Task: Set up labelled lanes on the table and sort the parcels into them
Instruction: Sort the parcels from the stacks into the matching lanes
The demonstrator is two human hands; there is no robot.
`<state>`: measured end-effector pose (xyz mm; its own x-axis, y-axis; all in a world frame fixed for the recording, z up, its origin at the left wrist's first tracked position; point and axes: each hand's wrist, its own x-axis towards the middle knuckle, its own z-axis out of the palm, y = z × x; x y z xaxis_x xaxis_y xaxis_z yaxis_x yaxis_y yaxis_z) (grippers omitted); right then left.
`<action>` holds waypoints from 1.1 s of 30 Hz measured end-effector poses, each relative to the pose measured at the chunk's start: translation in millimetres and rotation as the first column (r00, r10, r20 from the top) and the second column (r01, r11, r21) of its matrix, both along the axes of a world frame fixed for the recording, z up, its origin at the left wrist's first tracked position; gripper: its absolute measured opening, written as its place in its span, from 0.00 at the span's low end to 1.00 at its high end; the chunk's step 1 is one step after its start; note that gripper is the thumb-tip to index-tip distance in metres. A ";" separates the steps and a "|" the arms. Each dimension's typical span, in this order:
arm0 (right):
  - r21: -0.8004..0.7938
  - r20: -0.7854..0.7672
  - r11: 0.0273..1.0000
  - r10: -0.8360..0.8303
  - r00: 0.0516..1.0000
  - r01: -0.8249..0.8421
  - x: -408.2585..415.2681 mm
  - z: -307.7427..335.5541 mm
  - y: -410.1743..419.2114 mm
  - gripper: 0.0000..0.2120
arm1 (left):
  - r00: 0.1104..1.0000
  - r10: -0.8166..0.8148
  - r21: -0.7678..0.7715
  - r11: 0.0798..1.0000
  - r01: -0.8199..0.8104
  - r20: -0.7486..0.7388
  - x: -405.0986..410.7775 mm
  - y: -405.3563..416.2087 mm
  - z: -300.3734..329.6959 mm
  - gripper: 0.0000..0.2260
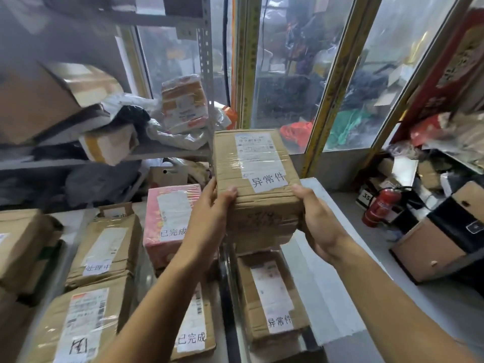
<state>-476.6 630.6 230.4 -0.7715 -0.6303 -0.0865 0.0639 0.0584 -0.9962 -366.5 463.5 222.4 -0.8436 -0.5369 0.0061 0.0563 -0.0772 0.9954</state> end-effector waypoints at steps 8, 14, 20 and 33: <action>0.079 -0.003 0.993 0.083 0.997 -0.083 -99.8 -24.1 -22.9 0.19 | 0.990 0.115 -0.043 0.993 -0.111 0.083 -80.6 -11.1 -23.2 0.23; 0.095 -0.023 0.991 0.092 0.995 -0.090 -112.9 -49.6 -23.0 0.25 | 0.984 0.146 -0.120 0.984 -0.133 0.101 -91.7 -5.4 -45.1 0.24; 0.070 -0.015 0.992 0.106 0.994 -0.104 -113.9 -55.0 -20.2 0.21 | 0.987 0.126 -0.078 0.990 -0.119 0.100 -93.3 -8.8 -49.7 0.25; 0.088 -0.021 0.989 0.120 0.992 -0.118 -112.4 -54.2 -16.7 0.26 | 0.987 0.121 -0.070 0.991 -0.114 0.108 -86.2 -1.1 -47.9 0.22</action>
